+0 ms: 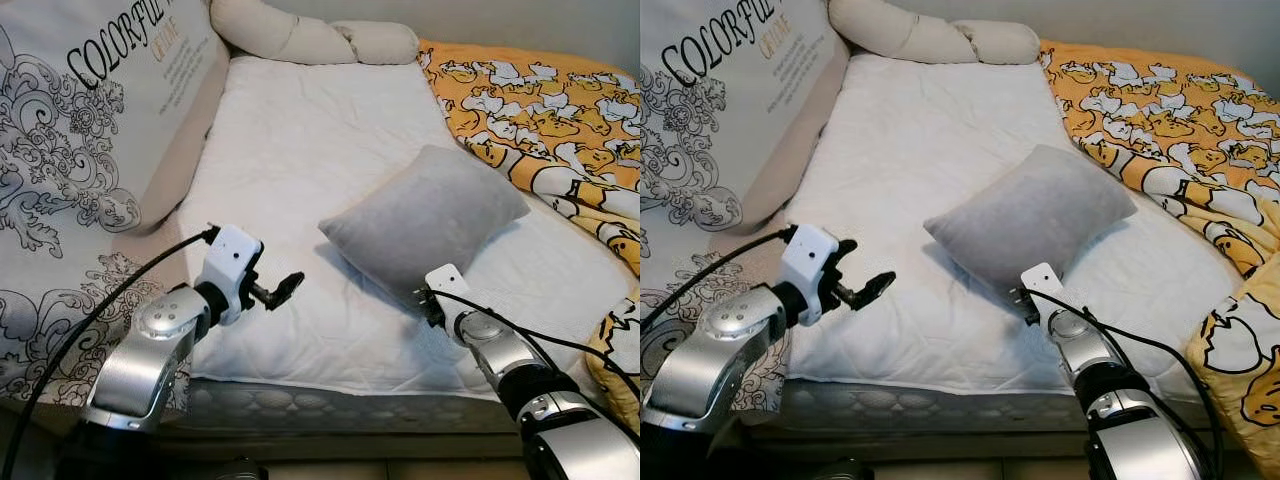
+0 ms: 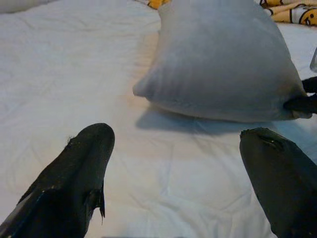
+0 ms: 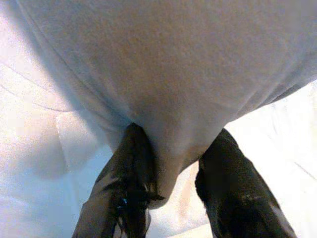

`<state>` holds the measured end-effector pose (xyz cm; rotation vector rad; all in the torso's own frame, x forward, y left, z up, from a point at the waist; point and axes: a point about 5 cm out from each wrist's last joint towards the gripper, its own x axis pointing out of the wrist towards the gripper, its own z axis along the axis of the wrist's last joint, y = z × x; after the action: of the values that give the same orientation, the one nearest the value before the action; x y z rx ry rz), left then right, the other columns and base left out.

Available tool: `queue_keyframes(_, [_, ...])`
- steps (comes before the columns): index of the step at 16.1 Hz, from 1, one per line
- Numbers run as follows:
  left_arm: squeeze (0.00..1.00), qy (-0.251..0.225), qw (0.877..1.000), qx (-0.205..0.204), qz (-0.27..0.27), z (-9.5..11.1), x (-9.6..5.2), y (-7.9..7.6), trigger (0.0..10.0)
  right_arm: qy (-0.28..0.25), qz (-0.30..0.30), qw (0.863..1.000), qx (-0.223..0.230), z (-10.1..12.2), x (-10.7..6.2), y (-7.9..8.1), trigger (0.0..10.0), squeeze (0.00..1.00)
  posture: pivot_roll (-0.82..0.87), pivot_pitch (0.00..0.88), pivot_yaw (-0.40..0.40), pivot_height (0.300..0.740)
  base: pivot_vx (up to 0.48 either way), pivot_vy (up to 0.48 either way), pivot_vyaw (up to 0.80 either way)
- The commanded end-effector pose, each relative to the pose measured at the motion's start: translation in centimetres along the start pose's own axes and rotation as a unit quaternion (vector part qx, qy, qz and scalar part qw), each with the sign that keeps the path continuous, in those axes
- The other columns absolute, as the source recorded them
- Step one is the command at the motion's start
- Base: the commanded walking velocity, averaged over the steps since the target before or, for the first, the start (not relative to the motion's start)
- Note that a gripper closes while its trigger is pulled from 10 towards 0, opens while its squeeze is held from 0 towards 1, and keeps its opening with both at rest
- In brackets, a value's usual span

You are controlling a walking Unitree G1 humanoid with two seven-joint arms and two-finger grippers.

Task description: Clean up the room

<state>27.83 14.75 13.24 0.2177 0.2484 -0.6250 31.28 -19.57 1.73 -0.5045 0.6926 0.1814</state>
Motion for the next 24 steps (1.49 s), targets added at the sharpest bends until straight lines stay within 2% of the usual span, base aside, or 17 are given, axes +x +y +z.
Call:
queue_keyframes(1, [0.0, -0.004, 1.0, 0.002, -0.004, 0.3, 0.2, -0.2, 10.0, 0.0, -0.011, 1.0, -0.016, -0.2, -0.2, -1.2, 0.0, 0.0, 0.11, 0.0, -0.07, 0.74, 0.0, 0.0, 0.0])
queue_keyframes(4, [0.0, -0.005, 1.0, 0.003, 0.007, 0.4, 0.0, 0.4, 10.0, -0.017, 0.01, 1.0, -0.021, -0.5, -0.8, -1.8, 0.0, 0.0, 0.11, 0.0, -0.054, 0.74, 0.0, 0.0, 0.0])
queue_keyframes(5, [0.0, -0.004, 1.0, 0.003, 0.015, 0.3, 0.0, 0.6, 10.0, -0.05, 0.054, 0.997, -0.01, -0.2, -1.3, -1.5, 0.0, 0.0, 0.12, 0.0, -0.055, 0.74, 0.0, 0.0, 0.0])
queue_keyframes(6, [0.0, -0.006, 1.0, 0.0, 0.02, 0.4, 0.0, 0.7, 10.0, -0.059, 0.079, 0.995, -0.003, -0.1, -1.6, -1.3, 0.0, 0.0, 0.12, 0.0, -0.056, 0.74, 0.0, 0.0, 0.0])
queue_keyframes(7, [0.0, -0.01, 1.0, -0.006, 0.026, 0.5, 0.0, 0.7, 10.0, -0.093, 0.135, 0.987, 0.0, 0.2, -2.4, -1.3, 0.0, 0.0, 0.12, 0.0, -0.06, 0.74, 0.0, 0.0, 0.0])
queue_keyframes(8, [0.0, -0.011, 1.0, -0.007, 0.028, 0.5, 0.0, 0.7, 10.0, -0.1, 0.146, 0.984, -0.001, 0.2, -2.6, -1.3, 0.0, 0.0, 0.12, 0.0, -0.06, 0.74, 0.0, 0.0, 0.0])
queue_keyframes(9, [0.0, -0.008, 1.0, -0.009, 0.026, 0.1, -0.1, 0.2, 10.0, -0.106, 0.184, 0.977, -0.017, -0.6, -3.8, -2.5, 0.0, 0.0, 0.12, 0.0, -0.07, 0.74, 0.0, 0.0, 0.0])
queue_keyframes(11, [0.0, -0.005, 1.0, -0.012, 0.023, -0.2, 0.1, -0.3, 10.0, -0.077, 0.204, 0.975, -0.049, -2.3, -5.0, -4.2, 0.0, 0.0, 0.09, 0.0, -0.068, 0.74, 0.0, 0.0, 0.0])
queue_keyframes(13, [0.0, -0.005, 1.0, -0.013, 0.019, -0.2, 0.3, -0.5, 10.0, -0.058, 0.194, 0.978, -0.054, -3.2, -5.6, -5.6, 0.0, 0.0, 0.08, 0.0, -0.066, 0.74, 0.0, 0.0, 0.0])
queue_keyframes(14, [0.0, -0.004, 1.0, -0.013, 0.016, -0.3, 0.4, -0.6, 10.0, -0.038, 0.168, 0.983, -0.061, -4.0, -6.2, -7.2, 0.0, 0.0, 0.07, 0.0, -0.06, 0.74, 0.0, 0.0, 0.0])
queue_keyframes(16, [0.0, -0.003, 1.0, -0.011, 0.011, -0.3, 0.5, -0.7, 10.0, -0.019, 0.086, 0.995, -0.041, -5.0, -6.6, -10.0, 0.0, 0.0, 0.06, 0.0, -0.053, 0.74, 0.0, 0.0, 0.0])
queue_keyframes(17, [0.0, -0.003, 1.0, -0.008, 0.009, -0.2, 0.6, -0.7, 10.0, -0.008, 0.031, 0.999, -0.017, -5.7, -7.1, -11.7, 0.0, 0.0, 0.05, 0.0, -0.045, 0.74, 0.0, 0.0, 0.0])
queue_keyframes(20, [0.0, -0.003, 1.0, -0.007, 0.003, -0.3, 1.0, -0.9, 10.0, 0.034, -0.018, 0.999, -0.008, -7.8, -8.0, -13.2, 0.0, 0.0, 0.04, 0.0, -0.037, 0.74, 0.0, 0.0, 0.0])
queue_keyframes(21, [0.0, -0.005, 1.0, -0.008, 0.0, -0.2, 1.3, -1.1, 10.0, 0.04, -0.037, 0.999, 0.0, -8.3, -8.2, -13.4, 7.1, 0.0, 0.02, 0.0, -0.028, 0.74, 0.0, 0.0, 0.0])
queue_keyframes(22, [0.0, -0.006, 1.0, -0.009, -0.001, -0.2, 1.4, -1.1, 10.0, 0.026, -0.028, 0.999, 0.017, -8.3, -8.1, -13.0, 10.0, 0.0, 0.02, 0.0, -0.027, 0.74, 0.0, 0.0, 0.0])
queue_keyframes(23, [0.0, -0.006, 1.0, -0.011, -0.003, -0.2, 1.6, -1.3, 10.0, -0.006, -0.011, 0.998, 0.058, -8.0, -7.6, -11.6, 10.0, 1.0, 0.01, 0.0, -0.023, 0.74, 0.0, 0.0, 0.0])
queue_keyframes(24, [0.0, -0.006, 1.0, -0.012, -0.003, -0.3, 1.7, -1.4, 10.0, -0.019, -0.005, 0.996, 0.084, -7.9, -7.2, -10.8, 10.0, 1.0, 0.01, 0.0, -0.021, 0.74, 0.0, 0.0, 0.0])
